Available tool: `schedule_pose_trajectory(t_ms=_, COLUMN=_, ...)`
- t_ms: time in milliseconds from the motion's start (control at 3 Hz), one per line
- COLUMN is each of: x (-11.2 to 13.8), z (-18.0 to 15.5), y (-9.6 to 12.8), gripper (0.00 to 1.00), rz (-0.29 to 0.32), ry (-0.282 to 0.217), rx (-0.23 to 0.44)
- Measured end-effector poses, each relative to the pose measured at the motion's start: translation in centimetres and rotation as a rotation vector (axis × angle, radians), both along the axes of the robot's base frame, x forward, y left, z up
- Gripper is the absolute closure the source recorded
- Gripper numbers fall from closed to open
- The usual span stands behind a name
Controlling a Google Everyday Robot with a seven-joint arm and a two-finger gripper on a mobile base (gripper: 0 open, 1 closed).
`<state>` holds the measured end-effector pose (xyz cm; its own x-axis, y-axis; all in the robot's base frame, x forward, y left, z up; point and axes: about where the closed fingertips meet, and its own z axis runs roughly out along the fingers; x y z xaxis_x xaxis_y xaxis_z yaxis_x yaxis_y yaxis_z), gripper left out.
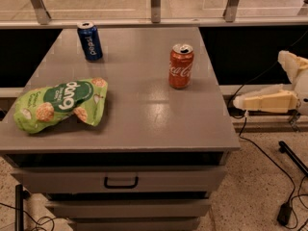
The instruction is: Move coke can near pepsi can
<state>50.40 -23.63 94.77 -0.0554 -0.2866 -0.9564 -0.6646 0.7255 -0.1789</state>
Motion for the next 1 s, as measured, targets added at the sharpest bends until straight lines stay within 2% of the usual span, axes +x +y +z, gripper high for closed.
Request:
schedule_pose_trajectory(t_ms=333, x=2.1, z=-1.2, y=0.7, gripper=0.0, rz=-0.031, ry=-0.021, rx=-0.031)
schedule_pose_trajectory(t_ms=667, x=4.3, z=-2.9, y=1.5, gripper=0.0, rz=-0.033, ry=-0.006, rx=-0.024)
schedule_pose_trajectory(t_ms=1000, x=6.5, z=-4.3, y=3.2, gripper=0.0, rz=-0.003, ry=0.02, rx=0.012)
